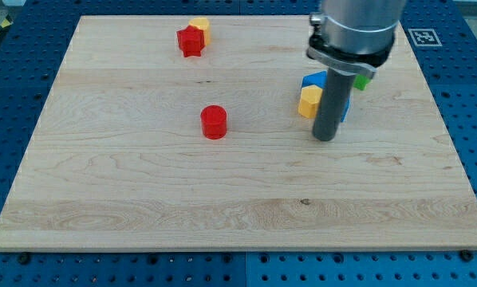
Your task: Place the hexagon on the right side of heart
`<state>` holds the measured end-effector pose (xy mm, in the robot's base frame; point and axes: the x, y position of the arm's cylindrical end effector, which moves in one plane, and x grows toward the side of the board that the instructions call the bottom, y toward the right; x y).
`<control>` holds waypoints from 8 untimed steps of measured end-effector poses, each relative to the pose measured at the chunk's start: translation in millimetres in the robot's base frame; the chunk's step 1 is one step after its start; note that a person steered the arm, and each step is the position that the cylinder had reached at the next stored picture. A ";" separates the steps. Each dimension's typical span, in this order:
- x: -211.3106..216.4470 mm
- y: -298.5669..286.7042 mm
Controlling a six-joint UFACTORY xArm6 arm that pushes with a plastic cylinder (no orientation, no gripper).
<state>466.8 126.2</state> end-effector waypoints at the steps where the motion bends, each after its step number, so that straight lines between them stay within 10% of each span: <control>1: -7.6 8.1; 8: -148.6 -156.7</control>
<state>318.2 -30.5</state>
